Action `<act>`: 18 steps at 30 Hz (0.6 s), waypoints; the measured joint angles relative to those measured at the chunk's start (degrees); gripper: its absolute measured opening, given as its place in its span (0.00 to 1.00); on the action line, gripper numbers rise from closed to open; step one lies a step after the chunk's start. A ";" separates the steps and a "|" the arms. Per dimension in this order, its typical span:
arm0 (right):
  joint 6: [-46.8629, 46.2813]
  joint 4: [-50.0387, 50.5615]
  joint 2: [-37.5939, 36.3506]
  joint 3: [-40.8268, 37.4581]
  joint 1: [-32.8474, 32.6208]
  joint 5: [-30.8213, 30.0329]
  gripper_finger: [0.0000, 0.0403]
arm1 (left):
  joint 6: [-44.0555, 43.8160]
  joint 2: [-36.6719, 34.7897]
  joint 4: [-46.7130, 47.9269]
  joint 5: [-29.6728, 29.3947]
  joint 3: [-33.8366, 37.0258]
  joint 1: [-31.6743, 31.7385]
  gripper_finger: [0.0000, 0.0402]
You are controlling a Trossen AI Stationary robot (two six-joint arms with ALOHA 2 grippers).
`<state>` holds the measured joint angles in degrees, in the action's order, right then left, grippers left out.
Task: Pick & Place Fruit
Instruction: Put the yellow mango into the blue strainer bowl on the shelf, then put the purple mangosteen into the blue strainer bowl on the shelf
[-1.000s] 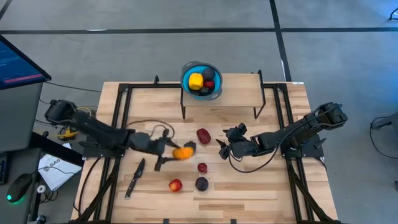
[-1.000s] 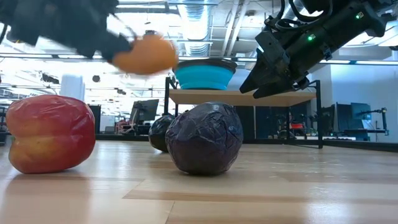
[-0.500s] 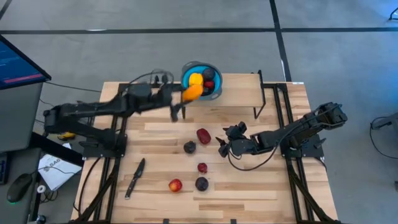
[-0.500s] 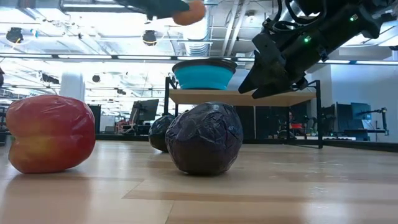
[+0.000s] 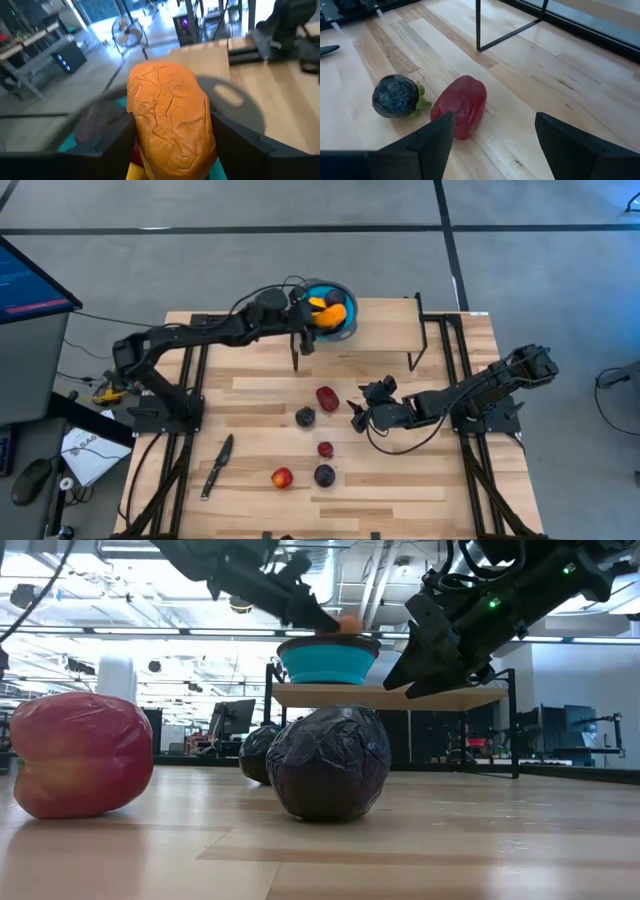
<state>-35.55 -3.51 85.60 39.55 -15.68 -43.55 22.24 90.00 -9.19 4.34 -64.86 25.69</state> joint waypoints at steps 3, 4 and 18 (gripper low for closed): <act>0.00 0.00 0.00 0.00 0.00 0.00 0.67 | -0.13 0.65 -0.28 -0.04 0.00 0.45 0.60; 0.00 0.00 0.00 0.00 0.00 0.01 0.67 | -0.15 0.63 -0.57 -0.06 0.00 0.50 0.60; 0.00 0.00 0.00 0.00 -0.02 0.02 0.67 | -3.20 0.39 -1.40 0.72 0.00 0.77 0.72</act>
<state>-35.55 -3.51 85.60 39.55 -15.70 -43.53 19.04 90.39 -10.59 5.06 -64.86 26.46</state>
